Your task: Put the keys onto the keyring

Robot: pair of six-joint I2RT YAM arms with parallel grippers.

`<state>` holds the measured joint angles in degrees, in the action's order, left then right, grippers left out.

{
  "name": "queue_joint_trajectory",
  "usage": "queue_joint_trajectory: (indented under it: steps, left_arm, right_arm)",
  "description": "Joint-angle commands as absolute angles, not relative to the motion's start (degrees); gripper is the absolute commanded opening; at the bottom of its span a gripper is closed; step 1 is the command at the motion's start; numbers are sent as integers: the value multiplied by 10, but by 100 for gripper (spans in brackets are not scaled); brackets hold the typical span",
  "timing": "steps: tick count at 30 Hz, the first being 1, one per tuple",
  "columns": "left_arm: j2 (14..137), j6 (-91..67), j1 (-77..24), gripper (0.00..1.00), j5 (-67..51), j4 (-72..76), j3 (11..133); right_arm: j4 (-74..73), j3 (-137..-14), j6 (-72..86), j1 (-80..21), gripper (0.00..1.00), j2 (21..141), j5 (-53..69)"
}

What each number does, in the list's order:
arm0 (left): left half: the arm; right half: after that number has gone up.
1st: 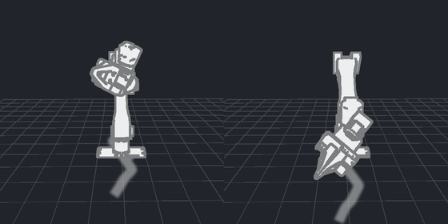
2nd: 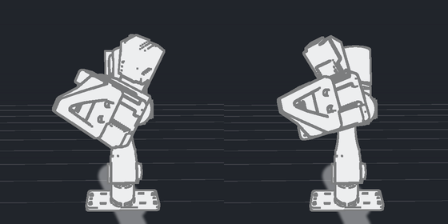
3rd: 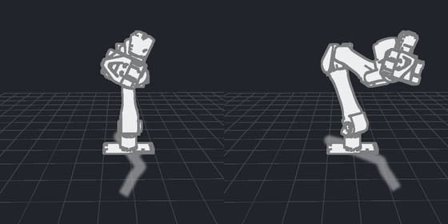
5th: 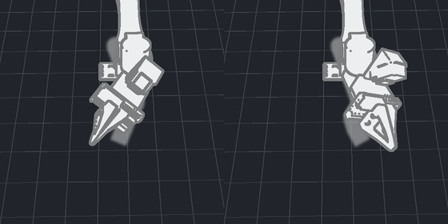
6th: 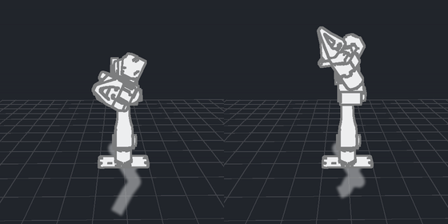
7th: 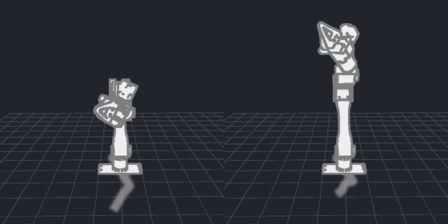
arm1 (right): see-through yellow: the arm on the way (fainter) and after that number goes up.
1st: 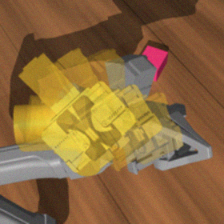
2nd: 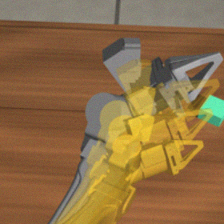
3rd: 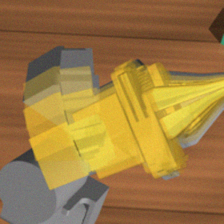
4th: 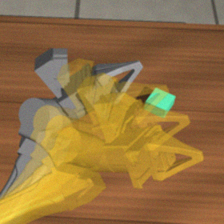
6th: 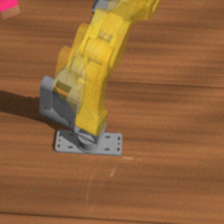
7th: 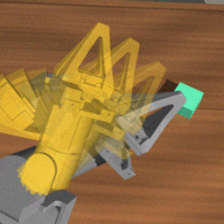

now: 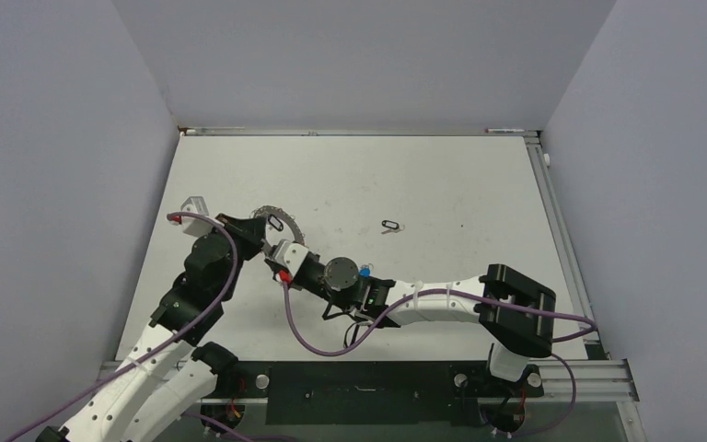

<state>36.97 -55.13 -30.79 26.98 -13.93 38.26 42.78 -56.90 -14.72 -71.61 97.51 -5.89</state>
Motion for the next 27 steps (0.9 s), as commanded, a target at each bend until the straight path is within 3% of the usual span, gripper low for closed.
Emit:
queue_joint_trajectory:
  steps: [1,4,14,19,27]
  left_arm:
    - [346,-503,-312,0,203,-26,370]
    - [333,-418,-312,2,143,41,347]
    - [243,-220,-311,65,-79,158,274]
    - [232,-146,-310,76,-128,119,299]
    - [192,5,-311,76,-226,96,298]
  right_arm:
    - [375,-598,-145,-709,5,942,-42]
    - [316,-609,-141,-709,5,919,-24]
    - [195,-593,-70,-691,5,804,-6]
    - [146,-584,-40,-687,5,741,11]
    - [46,-586,-12,-683,5,654,49]
